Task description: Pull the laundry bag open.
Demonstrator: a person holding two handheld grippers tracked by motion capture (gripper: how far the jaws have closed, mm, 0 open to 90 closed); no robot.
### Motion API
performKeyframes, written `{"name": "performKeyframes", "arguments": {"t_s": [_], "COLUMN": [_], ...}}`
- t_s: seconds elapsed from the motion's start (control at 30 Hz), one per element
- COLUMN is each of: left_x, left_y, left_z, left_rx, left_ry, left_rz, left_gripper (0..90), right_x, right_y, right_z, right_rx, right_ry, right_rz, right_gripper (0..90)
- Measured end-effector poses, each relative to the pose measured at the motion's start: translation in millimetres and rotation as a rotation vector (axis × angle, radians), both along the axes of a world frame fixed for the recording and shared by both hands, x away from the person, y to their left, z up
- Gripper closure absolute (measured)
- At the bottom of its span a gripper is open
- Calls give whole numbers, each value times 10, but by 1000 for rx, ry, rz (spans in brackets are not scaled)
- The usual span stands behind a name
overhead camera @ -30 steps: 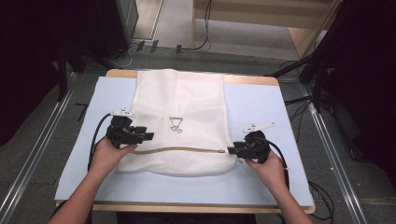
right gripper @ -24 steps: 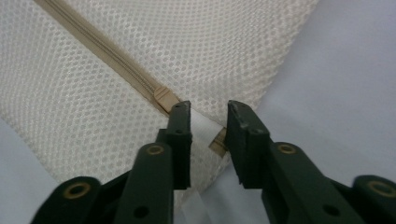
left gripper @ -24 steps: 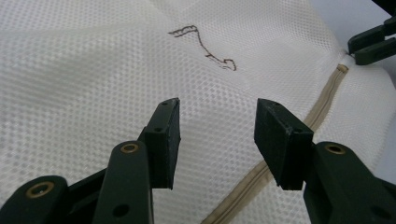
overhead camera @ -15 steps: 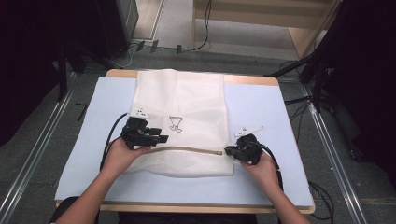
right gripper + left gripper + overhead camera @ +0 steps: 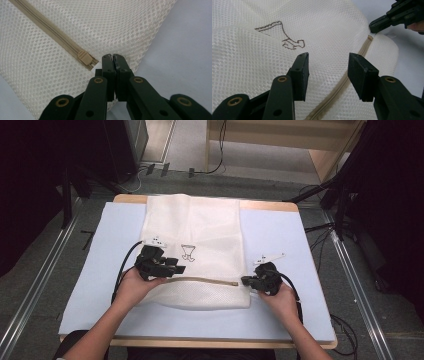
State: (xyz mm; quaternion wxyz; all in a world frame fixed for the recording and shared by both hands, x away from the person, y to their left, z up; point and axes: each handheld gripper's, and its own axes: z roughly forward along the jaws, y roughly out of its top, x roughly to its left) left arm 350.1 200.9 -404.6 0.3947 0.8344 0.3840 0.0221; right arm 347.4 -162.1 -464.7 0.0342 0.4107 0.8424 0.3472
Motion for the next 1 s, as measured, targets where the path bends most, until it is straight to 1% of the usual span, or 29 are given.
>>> {"name": "performKeyframes", "arguments": {"t_s": [0.13,0.2,0.3,0.37,0.53,0.6,0.63,0.67,0.7,0.73,0.77,0.8,0.87,1.0], "left_x": [-13,-18,-21,-22,-42,-60,-69,-71,-68,-66,-61,-55,-46,-26], "left_y": [-89,-139,-216,-255,-378,-432,-456,-481,-502,-527,-553,-573,-625,-757], "left_z": [11,12,10,12,12,12,19,19,19,17,11,9,4,-18], "left_rx": [-4,3,1,-7,7,3,13,13,18,18,11,9,18,22], "left_ry": [4,4,7,20,10,6,3,1,1,5,13,17,16,25], "left_rz": [-16,-32,-46,-53,-78,-91,-98,-108,-119,-119,-120,-127,-132,-154], "left_gripper": [539,542,555,575,594,615,616,623,632,637,647,654,665,690], "right_x": [-5,-3,3,4,-17,-13,-13,-12,-10,-11,-5,-5,0,-14], "right_y": [35,45,39,31,9,4,5,5,6,10,9,15,19,15], "right_z": [3,-2,-17,-30,-66,-68,-67,-67,-65,-60,-55,-44,-25,-46], "right_rx": [-6,-11,-2,6,25,29,31,32,31,30,24,20,10,7], "right_ry": [-4,-10,-7,-7,-39,-39,-36,-34,-33,-28,-28,-21,-19,-34], "right_rz": [8,11,14,16,27,30,28,26,26,22,29,22,25,33], "right_gripper": [900,900,900,900,900,900,900,900,900,900,900,900,900,900]}}
